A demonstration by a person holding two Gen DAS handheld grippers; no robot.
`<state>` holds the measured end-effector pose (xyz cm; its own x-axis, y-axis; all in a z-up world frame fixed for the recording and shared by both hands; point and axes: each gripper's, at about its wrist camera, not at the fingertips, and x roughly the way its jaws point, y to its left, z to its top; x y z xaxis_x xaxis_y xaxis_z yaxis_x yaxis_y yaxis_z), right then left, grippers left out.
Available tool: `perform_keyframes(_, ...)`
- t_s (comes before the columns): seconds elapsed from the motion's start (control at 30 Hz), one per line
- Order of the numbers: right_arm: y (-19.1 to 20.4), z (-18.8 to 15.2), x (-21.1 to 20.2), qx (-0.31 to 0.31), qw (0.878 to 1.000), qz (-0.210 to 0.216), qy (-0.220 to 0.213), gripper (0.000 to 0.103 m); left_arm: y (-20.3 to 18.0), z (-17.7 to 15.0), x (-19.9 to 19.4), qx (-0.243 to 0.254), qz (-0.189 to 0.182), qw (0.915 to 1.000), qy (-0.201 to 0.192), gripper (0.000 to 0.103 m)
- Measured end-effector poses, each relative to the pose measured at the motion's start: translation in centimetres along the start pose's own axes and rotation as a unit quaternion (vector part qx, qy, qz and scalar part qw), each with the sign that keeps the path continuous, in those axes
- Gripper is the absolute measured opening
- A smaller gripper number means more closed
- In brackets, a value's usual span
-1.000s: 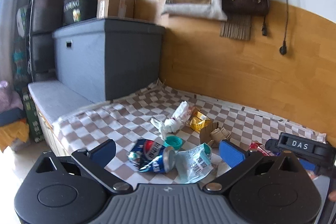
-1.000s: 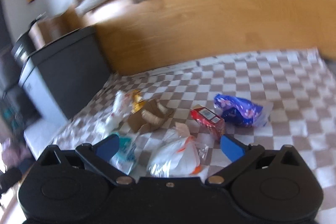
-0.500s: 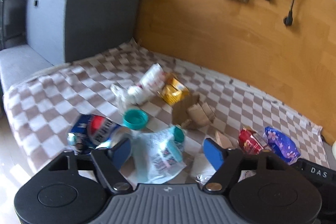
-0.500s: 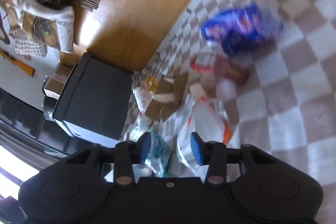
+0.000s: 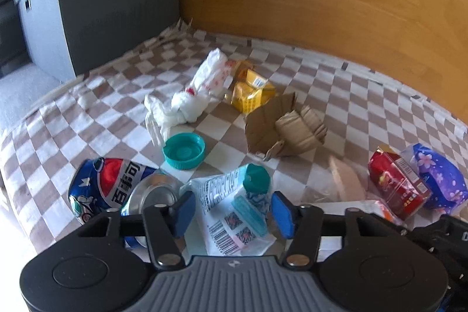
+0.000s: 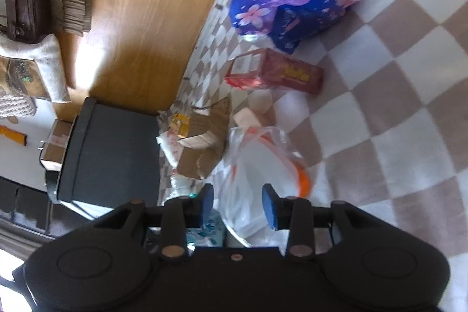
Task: Collect trash
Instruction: 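Grasp the clear plastic bag with the right tool while the left tool grasps the teal-capped wrapper, then carry the plastic bag and teal-capped wrapper in both tools over the wastebasket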
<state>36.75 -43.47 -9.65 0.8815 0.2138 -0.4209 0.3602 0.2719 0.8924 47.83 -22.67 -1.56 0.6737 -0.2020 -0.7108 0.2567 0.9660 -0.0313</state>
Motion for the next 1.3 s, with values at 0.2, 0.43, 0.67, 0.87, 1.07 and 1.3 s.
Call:
perform_keyframes(0.2, -0.1, 0.0, 1.1, -0.010, 1.000, -0.013, 0.009, 0.037, 0.7, 0.2, 0.8, -0.028, -0.009, 0.9994, 0.019, 0.045)
perform_keyframes(0.43, 0.5, -0.3, 1.5, -0.061, 0.998, -0.020, 0.022, 0.019, 1.3, -0.4, -0.1, -0.033, -0.012, 0.9992, 0.020, 0.031)
perform_keyframes(0.67, 2.1, -0.8, 0.2, -0.152, 0.988, -0.030, 0.026, 0.016, 1.0, -1.4, -3.1, -0.034, -0.030, 0.9989, -0.013, 0.028)
perform_keyframes(0.87, 3.9, -2.1, -2.3, -0.257, 0.965, -0.054, 0.003, 0.016, 1.0, -2.5, -6.6, -0.036, -0.039, 0.9977, -0.042, 0.027)
perform_keyframes(1.07, 5.2, -3.5, -4.9, -0.322, 0.944, -0.072, -0.012, 0.016, 1.5, -3.9, -9.9, -0.029, -0.036, 0.9970, -0.063, 0.022)
perform_keyframes(1.3, 6.5, -5.6, -8.5, -0.369, 0.926, -0.074, -0.029, 0.016, 2.2, -6.3, -12.8, -0.021, -0.047, 0.9960, -0.073, 0.015)
